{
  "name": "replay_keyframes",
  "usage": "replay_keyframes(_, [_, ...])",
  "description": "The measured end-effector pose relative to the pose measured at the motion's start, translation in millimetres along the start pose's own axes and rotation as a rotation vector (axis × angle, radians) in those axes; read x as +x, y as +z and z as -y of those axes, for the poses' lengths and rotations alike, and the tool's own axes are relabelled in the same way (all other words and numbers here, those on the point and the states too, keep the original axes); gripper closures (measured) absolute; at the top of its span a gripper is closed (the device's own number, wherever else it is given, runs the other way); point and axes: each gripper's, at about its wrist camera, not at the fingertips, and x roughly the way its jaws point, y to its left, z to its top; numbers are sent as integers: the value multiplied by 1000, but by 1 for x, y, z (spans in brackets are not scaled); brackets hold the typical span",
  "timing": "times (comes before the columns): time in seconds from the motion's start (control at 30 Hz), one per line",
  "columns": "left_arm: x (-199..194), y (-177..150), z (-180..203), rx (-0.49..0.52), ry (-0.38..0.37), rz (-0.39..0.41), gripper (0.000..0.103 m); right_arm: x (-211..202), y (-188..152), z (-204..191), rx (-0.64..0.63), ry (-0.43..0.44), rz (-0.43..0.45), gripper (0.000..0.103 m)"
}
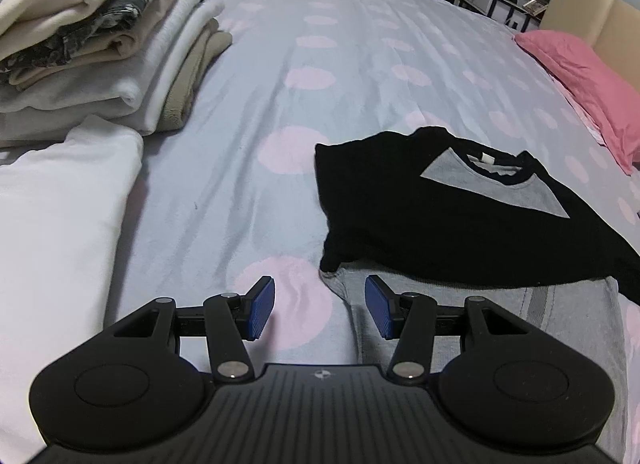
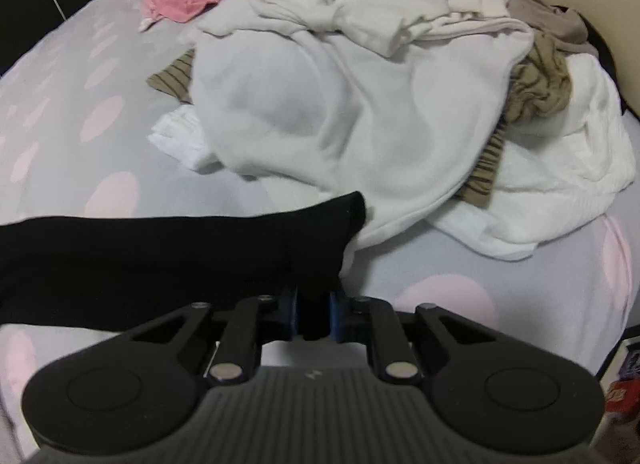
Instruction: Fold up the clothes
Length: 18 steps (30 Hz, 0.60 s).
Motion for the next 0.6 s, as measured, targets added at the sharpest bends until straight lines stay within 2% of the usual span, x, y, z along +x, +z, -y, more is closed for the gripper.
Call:
replay_keyframes(0.13, [-1,0,3,9,-18,1,55,-27,7,-6,33,69,57,88])
replay_keyframes(0.3, [-6,4,11,30,-52,8,56,-69,13,-25,71,210,135,88])
replay_keyframes(0.33, [-9,5,14,44,-54,10,56,-75,15,-32,73,237,142,94])
replay_keyframes(0.47, [-19,10,26,91,-43,30,56,-96,17,-76,35,355,146,94])
replay_keyframes(0.6, [-30,14,27,85,-70,46,56,-116,15,-140,-53,455,148,94])
